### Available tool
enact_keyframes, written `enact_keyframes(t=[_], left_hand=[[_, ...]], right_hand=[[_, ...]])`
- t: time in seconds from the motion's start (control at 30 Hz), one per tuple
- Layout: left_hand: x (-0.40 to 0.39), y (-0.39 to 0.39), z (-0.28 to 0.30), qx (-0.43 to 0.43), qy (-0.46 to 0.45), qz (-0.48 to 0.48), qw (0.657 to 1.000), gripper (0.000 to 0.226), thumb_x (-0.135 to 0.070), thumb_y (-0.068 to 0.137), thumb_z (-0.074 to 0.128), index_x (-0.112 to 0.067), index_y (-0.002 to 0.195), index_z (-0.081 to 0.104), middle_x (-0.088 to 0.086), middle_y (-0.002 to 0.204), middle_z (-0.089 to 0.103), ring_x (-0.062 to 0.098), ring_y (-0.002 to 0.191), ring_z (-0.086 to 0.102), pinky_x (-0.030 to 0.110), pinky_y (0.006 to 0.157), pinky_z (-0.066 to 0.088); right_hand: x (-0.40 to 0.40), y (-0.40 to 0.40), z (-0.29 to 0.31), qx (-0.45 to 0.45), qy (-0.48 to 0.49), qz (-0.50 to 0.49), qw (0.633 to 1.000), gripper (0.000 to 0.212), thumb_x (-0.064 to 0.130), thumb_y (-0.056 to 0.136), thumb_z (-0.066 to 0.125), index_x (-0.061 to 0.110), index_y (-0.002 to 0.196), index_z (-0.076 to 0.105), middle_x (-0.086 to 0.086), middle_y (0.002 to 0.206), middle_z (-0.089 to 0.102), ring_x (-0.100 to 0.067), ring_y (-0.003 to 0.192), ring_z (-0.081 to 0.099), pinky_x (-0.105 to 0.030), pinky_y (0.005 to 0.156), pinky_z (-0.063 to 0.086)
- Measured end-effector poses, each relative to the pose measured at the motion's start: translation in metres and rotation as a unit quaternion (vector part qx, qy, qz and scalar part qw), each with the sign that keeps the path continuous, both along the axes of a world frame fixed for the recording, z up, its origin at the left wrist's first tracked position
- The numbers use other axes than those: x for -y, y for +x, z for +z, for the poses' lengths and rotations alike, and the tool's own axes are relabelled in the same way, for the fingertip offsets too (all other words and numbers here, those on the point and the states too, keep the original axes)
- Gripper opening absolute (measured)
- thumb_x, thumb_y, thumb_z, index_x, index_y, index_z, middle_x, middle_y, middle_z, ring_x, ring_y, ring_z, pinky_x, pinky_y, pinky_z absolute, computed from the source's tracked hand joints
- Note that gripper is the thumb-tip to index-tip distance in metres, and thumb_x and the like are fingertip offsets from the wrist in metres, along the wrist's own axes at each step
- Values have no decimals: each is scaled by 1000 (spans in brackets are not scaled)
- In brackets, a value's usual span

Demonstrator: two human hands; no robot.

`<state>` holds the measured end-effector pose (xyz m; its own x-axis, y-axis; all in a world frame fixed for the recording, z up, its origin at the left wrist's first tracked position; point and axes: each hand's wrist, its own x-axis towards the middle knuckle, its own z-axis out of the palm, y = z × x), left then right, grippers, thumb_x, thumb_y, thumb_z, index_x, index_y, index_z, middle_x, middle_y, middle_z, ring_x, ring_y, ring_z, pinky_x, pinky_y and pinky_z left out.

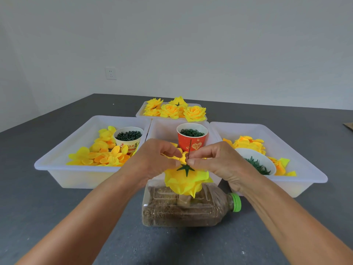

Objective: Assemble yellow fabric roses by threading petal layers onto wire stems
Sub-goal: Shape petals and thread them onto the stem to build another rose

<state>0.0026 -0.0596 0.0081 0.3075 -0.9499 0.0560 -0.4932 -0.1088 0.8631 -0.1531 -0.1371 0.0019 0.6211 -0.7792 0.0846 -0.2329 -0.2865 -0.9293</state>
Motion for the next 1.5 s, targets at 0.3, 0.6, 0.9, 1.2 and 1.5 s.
enact_keyframes(t=[0.3, 0.6, 0.9, 1.2, 1.5], left_hand=[[0, -8, -6, 191, -72, -21, 979, 7, -14, 78, 74, -18, 84, 75, -8, 86, 64, 8, 87, 59, 18, 80, 42], [3, -8, -9, 261, -76, -24, 962, 5, -18, 80, 73, -17, 85, 73, -8, 91, 63, 13, 91, 57, 29, 85, 43], [5, -5, -13, 238, -78, -24, 968, 5, -19, 79, 74, -17, 83, 73, -6, 90, 63, 11, 89, 56, 28, 85, 43], [-6, -3, -12, 112, -90, -1, 990, 9, -15, 77, 75, -16, 86, 77, -1, 86, 72, 12, 86, 64, 28, 82, 48], [-3, -6, -13, 190, -89, -11, 978, 9, -14, 79, 73, -17, 87, 76, -3, 95, 70, 10, 94, 61, 26, 89, 44]], right_hand=[[-6, 0, -9, -11, -93, -17, 995, 11, 16, 72, 80, 25, 70, 74, 0, 81, 73, -8, 78, 63, -18, 69, 50], [-5, 5, -22, 12, -169, -35, 985, 25, 14, 74, 78, 33, 61, 68, 12, 72, 69, 0, 74, 60, -10, 65, 42], [-7, 6, -32, 32, -166, -51, 984, 24, 16, 78, 74, 33, 64, 66, 6, 80, 69, -12, 85, 61, -27, 76, 47], [-5, 3, -16, 61, -29, -9, 998, 14, 9, 78, 74, 22, 72, 72, 3, 78, 72, 2, 71, 63, -9, 62, 47], [-4, 4, -30, 67, -110, -34, 991, 20, 14, 70, 80, 30, 62, 71, 7, 75, 71, -5, 75, 64, -21, 72, 51]])
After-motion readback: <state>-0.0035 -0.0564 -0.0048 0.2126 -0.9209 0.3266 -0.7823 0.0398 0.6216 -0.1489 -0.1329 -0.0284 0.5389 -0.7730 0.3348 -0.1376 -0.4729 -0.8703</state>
